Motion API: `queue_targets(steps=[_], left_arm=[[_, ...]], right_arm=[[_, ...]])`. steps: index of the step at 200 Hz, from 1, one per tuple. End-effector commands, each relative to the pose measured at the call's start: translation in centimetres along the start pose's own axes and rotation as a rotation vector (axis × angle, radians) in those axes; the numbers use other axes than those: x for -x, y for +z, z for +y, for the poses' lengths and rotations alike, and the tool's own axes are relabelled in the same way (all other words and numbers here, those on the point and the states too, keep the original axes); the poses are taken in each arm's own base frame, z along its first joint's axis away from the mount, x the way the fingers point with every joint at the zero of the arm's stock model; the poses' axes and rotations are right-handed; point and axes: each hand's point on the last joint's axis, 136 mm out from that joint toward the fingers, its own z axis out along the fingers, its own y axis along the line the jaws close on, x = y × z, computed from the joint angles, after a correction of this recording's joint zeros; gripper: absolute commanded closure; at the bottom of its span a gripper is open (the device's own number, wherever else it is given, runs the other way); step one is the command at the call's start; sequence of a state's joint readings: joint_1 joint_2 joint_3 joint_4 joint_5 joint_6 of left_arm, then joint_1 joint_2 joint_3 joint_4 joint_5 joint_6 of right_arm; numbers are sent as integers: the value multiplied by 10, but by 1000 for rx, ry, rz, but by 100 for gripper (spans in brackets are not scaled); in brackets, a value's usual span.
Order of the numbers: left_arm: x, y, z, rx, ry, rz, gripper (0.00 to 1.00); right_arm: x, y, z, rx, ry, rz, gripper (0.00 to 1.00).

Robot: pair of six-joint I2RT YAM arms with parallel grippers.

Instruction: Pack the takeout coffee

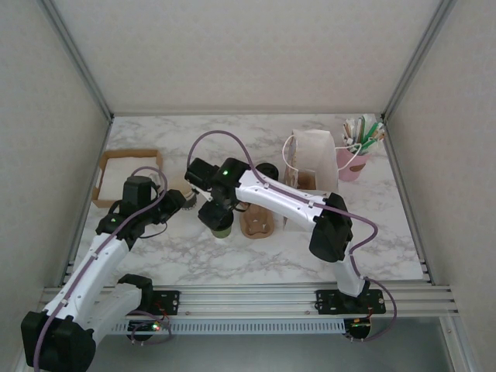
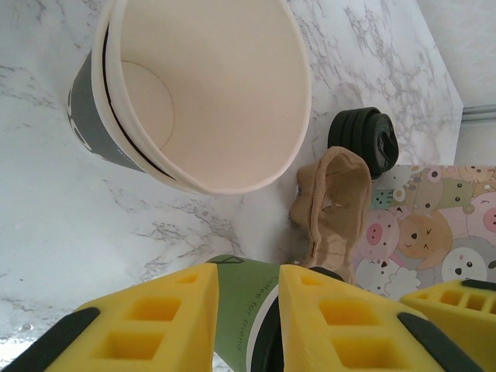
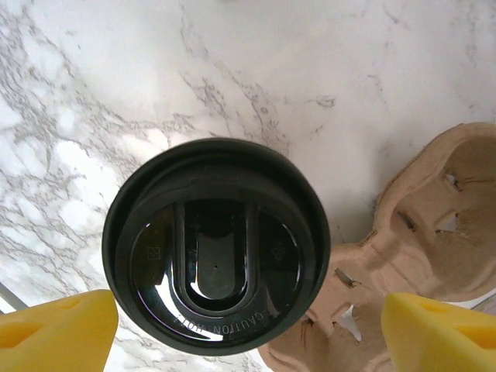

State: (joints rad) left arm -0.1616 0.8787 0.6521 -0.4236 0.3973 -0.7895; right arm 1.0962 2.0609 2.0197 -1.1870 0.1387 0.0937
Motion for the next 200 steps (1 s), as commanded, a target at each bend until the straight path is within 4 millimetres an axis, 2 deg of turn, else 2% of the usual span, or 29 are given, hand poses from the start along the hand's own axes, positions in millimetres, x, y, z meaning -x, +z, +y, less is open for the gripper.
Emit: queue_targets(steps=[1, 33, 134, 200], left_arm=[[5, -3, -5, -17, 12, -12, 72], [6, -4, -4, -14, 11, -19, 72], [7, -7, -1, -4, 15, -31, 70], [8, -7, 0, -6, 13, -31, 70]], right_arm=[[-2, -4, -4, -15, 17, 24, 11], [0, -4, 2, 18, 9, 25, 12], [-2, 21, 10, 38, -38, 103, 12], [-2, 23, 12, 30, -60, 116, 15]])
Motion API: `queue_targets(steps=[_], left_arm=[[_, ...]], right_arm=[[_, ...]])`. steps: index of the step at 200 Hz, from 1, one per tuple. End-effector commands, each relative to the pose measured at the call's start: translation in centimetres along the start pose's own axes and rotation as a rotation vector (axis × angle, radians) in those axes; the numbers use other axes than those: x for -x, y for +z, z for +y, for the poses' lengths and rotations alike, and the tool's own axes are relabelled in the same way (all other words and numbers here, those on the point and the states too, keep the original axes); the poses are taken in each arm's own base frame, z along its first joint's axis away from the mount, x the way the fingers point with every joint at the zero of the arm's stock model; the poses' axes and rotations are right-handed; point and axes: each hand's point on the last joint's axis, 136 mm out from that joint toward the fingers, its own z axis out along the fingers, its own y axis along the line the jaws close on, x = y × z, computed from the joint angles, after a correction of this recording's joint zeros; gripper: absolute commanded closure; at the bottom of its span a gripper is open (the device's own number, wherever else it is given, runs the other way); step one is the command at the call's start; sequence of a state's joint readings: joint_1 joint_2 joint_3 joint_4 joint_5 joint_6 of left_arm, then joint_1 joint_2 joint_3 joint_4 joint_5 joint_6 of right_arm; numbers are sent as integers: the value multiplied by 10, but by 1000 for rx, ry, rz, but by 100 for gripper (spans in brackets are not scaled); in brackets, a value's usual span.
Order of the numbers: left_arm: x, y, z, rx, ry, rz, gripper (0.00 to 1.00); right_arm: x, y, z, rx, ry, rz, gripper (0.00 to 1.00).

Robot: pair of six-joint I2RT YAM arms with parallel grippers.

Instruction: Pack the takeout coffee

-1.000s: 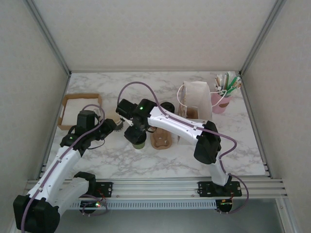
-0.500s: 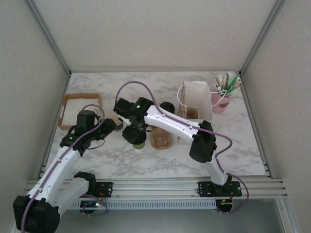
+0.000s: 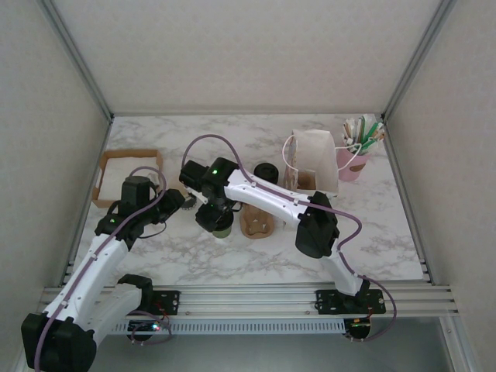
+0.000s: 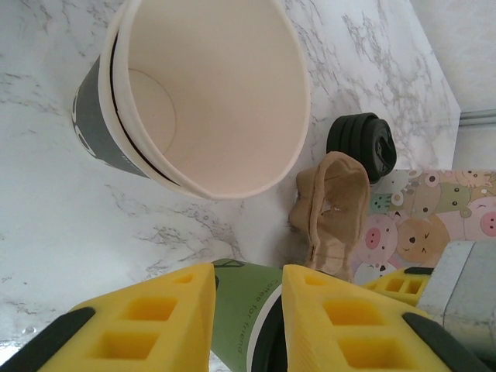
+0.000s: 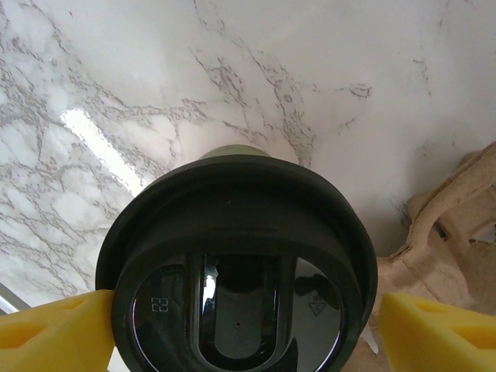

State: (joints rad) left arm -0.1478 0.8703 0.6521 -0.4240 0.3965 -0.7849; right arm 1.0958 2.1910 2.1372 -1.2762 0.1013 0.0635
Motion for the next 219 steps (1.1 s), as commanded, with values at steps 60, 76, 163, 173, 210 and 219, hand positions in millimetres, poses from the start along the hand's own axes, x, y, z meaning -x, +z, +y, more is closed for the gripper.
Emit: queue_targets(steps=[60, 76, 163, 173, 210, 219], left_arm=[[4, -5, 0, -4, 15, -16, 70], [3, -4, 0, -5, 15, -15, 70], [4, -7, 0, -9, 14, -19, 71], [4, -7, 0, -8, 13, -20, 71], [5, -8, -1, -13, 18, -23, 70], [6, -8, -2, -14, 21, -25, 70]], right_arm=[[1, -1, 2, -12, -21, 21, 18], [1, 1, 3, -9, -20, 26, 19], [0, 4, 5, -2, -15, 40, 23], [0, 4, 5, -3, -14, 41, 26], [0, 0, 3, -10, -9, 37, 27], [0, -1, 2, -12, -5, 34, 28]])
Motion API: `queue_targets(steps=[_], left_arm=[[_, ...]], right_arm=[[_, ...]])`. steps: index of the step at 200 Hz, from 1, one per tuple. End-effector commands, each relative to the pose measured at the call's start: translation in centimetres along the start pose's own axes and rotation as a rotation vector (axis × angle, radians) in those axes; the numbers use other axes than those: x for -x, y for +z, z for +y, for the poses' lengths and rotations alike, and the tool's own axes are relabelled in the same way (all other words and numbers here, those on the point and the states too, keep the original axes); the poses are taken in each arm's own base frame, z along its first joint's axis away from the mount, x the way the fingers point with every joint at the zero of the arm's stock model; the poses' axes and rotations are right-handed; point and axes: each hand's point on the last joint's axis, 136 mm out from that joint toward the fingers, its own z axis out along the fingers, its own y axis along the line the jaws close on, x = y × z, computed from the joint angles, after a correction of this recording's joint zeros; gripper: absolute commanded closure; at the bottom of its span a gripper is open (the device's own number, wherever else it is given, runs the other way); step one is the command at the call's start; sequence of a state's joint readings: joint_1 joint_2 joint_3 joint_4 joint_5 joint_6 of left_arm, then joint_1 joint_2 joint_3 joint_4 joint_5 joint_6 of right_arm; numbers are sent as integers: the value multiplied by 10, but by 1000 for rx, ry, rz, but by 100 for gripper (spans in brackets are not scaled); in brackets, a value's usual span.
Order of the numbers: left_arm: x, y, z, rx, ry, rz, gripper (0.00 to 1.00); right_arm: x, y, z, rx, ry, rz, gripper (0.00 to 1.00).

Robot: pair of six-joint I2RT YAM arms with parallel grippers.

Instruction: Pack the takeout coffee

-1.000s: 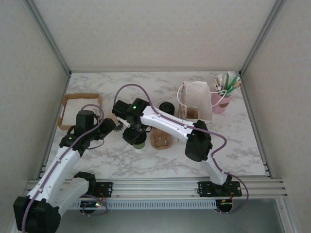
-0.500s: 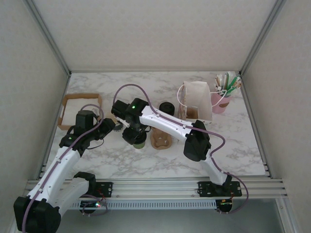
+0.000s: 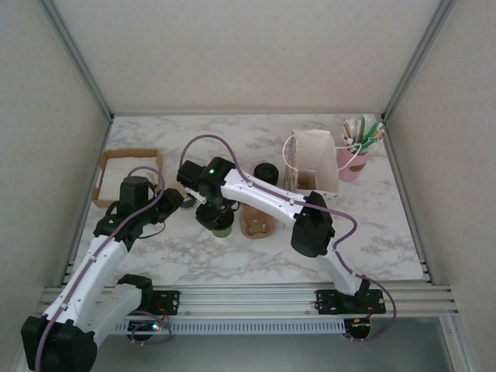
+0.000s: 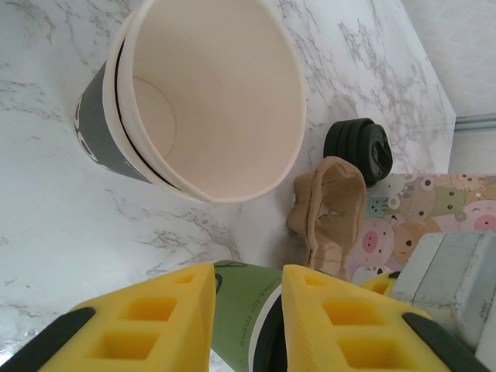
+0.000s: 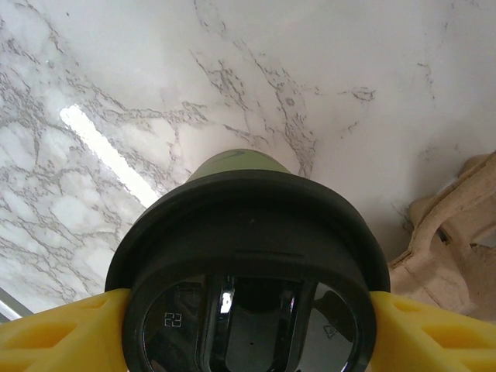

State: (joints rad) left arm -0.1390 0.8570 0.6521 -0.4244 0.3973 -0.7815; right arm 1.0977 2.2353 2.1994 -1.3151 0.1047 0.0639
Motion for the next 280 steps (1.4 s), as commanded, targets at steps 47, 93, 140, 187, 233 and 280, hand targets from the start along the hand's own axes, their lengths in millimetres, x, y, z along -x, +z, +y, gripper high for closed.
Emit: queue_targets(steps=[47, 93, 140, 187, 233, 280], left_arm=[[15, -16, -17, -17, 49, -40, 70], [42, -37, -53, -55, 111, -106, 68], [69, -54, -95, -137, 150, -179, 68], [90, -64, -140, -245, 174, -220, 68], [91, -54, -181, -297, 225, -193, 69], [69, -38, -238, -363, 312, -131, 71]], right_arm=[[-3, -36, 0, 0, 24, -36, 30], [-11, -94, 0, 36, 55, -135, 30], [-27, -154, -10, 41, 98, -254, 29], [-48, -223, -27, 21, 144, -421, 29], [-73, -283, -51, -26, 202, -585, 30], [-113, -326, -89, -138, 323, -703, 32]])
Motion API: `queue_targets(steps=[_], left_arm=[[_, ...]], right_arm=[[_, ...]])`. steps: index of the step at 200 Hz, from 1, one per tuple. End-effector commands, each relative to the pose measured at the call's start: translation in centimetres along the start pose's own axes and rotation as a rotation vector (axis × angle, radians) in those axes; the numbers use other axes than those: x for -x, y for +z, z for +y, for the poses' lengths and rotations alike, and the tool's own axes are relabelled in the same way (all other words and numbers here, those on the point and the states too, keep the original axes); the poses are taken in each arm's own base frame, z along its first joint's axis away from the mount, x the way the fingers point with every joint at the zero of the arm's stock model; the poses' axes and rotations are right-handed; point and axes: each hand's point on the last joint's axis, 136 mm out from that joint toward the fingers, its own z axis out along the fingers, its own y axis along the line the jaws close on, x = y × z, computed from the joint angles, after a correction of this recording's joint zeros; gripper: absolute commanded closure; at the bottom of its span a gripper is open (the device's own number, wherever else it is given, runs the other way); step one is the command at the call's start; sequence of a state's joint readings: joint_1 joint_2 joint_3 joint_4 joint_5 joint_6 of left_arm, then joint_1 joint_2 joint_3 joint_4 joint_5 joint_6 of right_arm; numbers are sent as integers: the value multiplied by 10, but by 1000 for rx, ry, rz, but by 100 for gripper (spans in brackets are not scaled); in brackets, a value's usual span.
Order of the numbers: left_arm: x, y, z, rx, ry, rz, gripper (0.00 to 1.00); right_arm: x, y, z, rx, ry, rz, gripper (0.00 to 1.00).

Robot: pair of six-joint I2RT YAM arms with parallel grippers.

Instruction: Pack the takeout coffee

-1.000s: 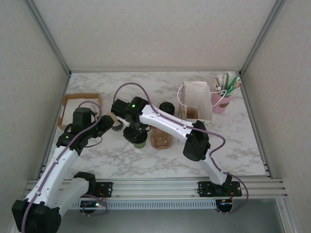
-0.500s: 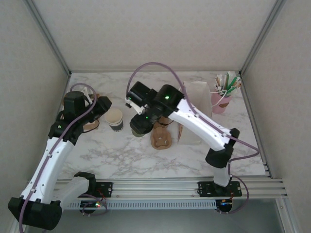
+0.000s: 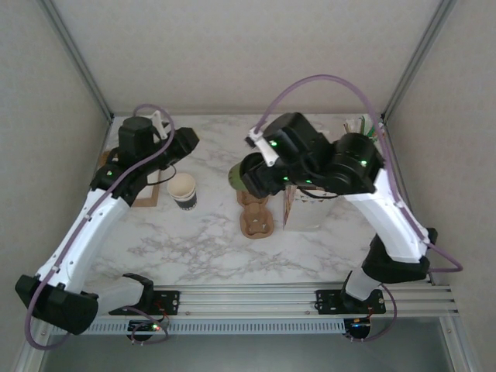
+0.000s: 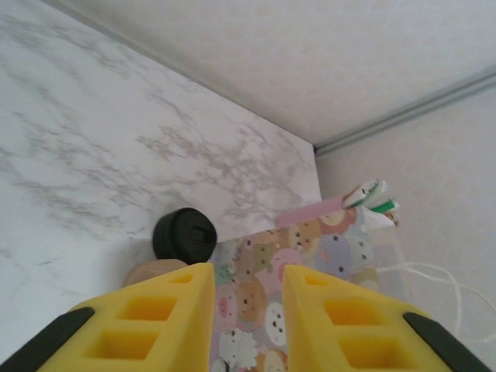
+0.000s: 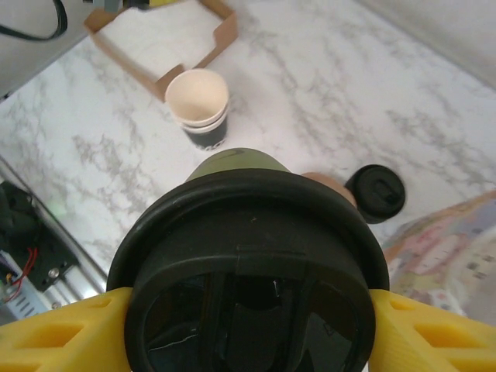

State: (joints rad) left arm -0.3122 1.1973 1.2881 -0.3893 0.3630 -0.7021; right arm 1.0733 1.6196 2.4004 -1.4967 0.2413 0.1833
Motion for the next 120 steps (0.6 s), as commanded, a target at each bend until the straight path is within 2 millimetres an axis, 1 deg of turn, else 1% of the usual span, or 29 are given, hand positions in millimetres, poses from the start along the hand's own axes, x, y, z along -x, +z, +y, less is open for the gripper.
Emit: queue_targets(steps=[1, 20, 43, 68, 88, 106, 120], left_arm=[[7, 7, -36, -67, 62, -20, 71], [2, 20, -53, -90, 84, 7, 71], [-6, 36, -74, -122, 108, 43, 71], [-20, 53, -102, -173, 139, 94, 71], [-32, 64, -130, -225, 174, 132, 69], [-46, 74, -151, -272, 200, 174, 63], [-56, 79, -164, -305, 213, 204, 60]], right_arm=[[-2, -34, -33, -106, 67, -75, 32], [-5, -56, -47, -146, 101, -126, 32], [-14, -82, -65, -198, 146, -178, 33], [-26, -101, -82, -257, 186, -212, 34], [-36, -108, -93, -303, 215, -213, 34], [-42, -107, -102, -350, 227, -192, 34], [-48, -106, -110, -397, 238, -166, 35]])
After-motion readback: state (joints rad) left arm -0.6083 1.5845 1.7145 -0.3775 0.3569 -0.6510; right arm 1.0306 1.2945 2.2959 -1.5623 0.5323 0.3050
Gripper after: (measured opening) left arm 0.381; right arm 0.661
